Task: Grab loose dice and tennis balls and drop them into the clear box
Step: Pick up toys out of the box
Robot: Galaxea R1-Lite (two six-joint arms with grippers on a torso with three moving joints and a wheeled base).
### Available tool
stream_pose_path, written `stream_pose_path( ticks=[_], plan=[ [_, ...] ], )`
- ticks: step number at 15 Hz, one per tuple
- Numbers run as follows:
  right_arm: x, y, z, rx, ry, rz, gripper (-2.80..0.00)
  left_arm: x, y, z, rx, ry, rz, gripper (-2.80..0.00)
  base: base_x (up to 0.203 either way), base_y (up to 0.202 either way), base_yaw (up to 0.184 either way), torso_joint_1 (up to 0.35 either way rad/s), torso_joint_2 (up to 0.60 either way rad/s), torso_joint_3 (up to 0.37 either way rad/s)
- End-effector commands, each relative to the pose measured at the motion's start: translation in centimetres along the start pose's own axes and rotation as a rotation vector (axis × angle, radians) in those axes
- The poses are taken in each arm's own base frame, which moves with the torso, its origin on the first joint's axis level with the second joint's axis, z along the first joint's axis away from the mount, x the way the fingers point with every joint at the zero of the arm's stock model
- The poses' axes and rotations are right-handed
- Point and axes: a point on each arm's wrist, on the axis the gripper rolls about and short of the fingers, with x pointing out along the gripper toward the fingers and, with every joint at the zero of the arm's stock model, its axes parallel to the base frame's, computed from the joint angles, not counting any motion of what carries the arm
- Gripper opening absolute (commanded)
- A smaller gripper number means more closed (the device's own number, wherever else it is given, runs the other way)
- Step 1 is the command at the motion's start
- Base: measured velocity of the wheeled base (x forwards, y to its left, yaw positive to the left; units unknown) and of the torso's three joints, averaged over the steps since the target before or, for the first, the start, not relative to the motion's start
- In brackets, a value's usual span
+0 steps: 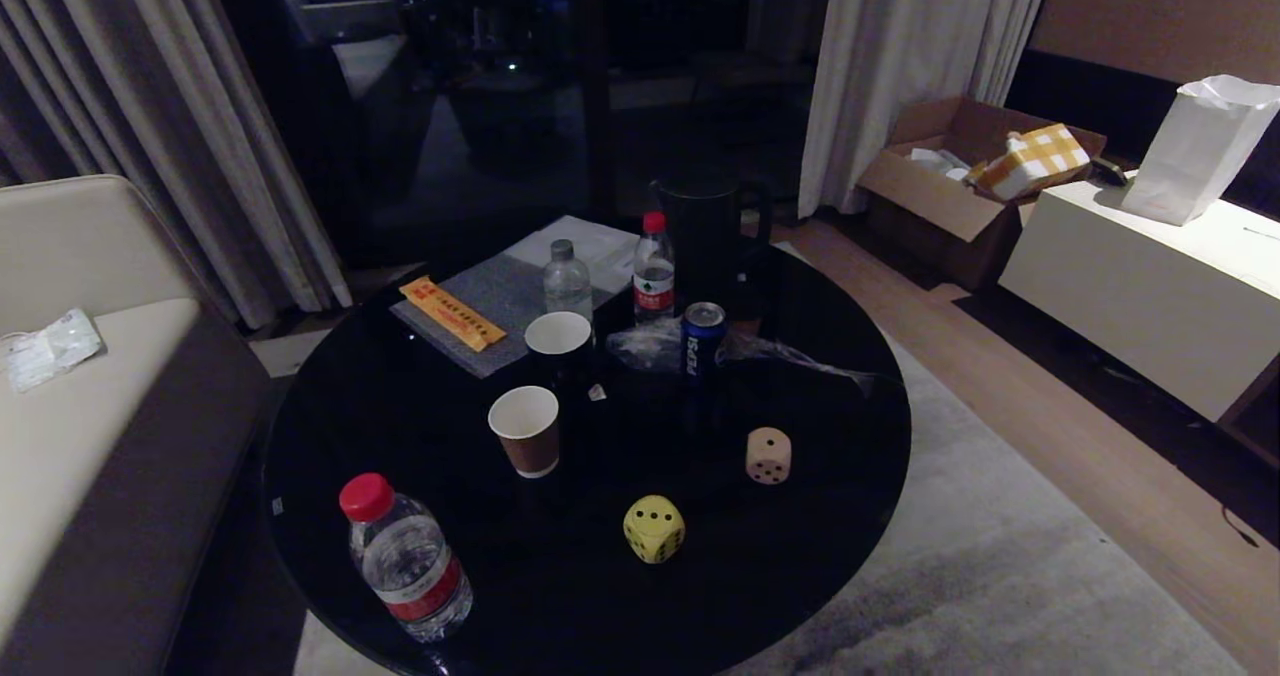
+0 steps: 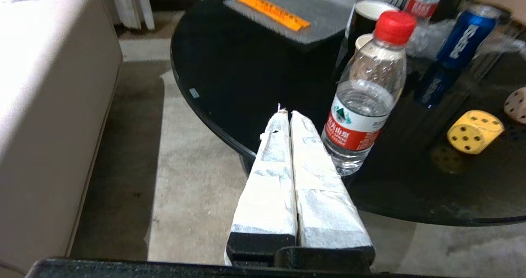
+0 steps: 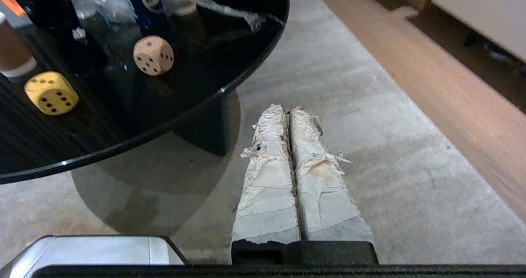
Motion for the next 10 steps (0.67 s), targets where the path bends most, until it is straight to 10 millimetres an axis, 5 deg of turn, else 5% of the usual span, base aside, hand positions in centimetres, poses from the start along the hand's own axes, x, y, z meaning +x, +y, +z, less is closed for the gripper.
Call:
stream_pose_path(
  ticks=[1,10],
  plan=[
    [0.01,0.00,0.00,0.000,0.002,0.000,-2.80,0.02,0.00,-0.04,-0.002,0.004,0.001,-2.80,0.000,0.000,0.000,0.004,0.00,-0.198],
    [0.01,0.00,0.00,0.000,0.002,0.000,-2.80,0.02,0.00,-0.04,-0.002,0.003,0.001,-2.80,0.000,0.000,0.000,0.002,0.00,-0.198]
  ],
)
